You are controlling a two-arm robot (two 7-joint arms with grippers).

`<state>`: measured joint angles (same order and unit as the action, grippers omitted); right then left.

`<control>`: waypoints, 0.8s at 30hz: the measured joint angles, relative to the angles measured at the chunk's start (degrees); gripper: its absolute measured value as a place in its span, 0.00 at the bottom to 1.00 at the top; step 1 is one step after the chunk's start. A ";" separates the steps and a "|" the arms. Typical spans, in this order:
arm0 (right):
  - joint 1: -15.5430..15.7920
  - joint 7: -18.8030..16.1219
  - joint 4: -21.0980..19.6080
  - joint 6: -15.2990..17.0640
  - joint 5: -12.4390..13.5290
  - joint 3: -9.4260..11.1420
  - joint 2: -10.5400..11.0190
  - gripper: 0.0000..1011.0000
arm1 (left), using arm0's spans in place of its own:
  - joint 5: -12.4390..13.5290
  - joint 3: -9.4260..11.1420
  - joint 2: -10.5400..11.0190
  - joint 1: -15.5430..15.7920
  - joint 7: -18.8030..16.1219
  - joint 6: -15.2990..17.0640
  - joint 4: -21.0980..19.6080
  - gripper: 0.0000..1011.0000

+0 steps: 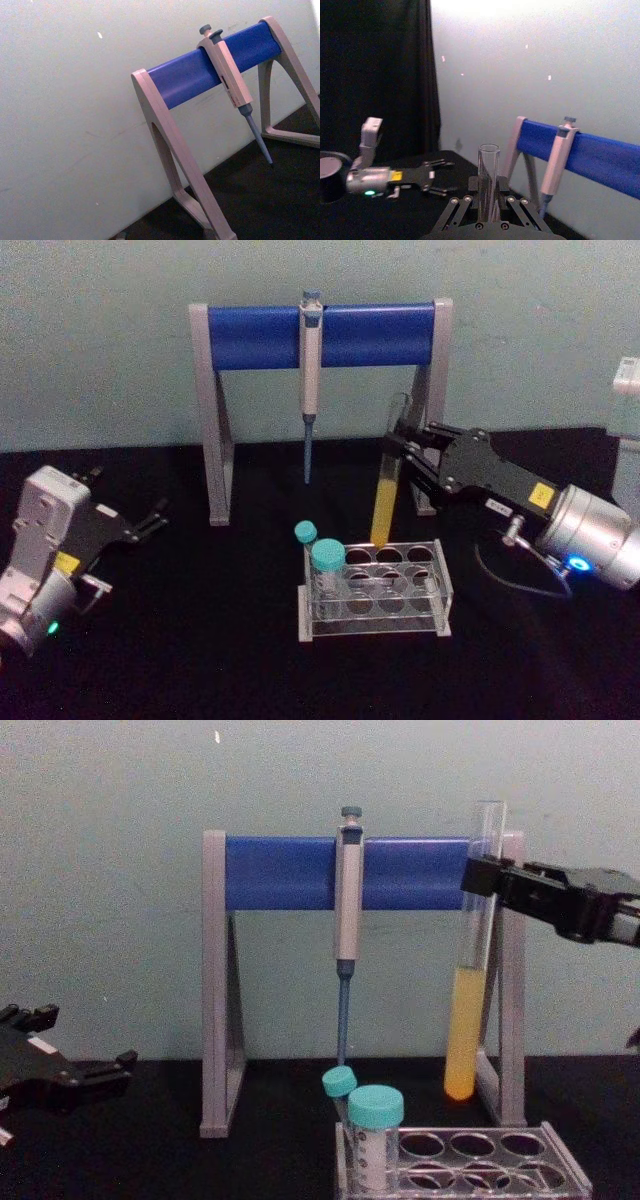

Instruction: Pick up the test tube from the test tube rack, shake it, then place it back into the test tube rack.

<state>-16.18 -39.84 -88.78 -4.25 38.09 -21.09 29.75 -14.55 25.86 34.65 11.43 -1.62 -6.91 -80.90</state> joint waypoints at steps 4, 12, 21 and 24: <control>0.95 -1.11 -1.60 1.76 2.07 0.14 2.49 0.23 | 0.00 0.00 0.00 0.00 0.00 0.00 0.00 0.99; 2.99 2.24 -4.86 2.79 1.52 1.34 6.78 0.23 | 0.00 0.00 0.00 0.00 0.00 0.00 0.00 0.99; 3.46 9.42 -6.09 2.05 -4.99 1.61 7.20 0.23 | 0.00 0.00 0.00 0.00 0.00 0.00 0.00 0.99; 3.35 10.91 -5.71 0.99 -6.69 1.74 5.94 0.23 | 0.00 0.00 0.00 0.00 0.00 0.00 0.00 0.99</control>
<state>-12.83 -28.93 -94.49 -3.26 31.39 -19.35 35.69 -14.55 25.87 34.64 11.43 -1.62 -6.91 -80.90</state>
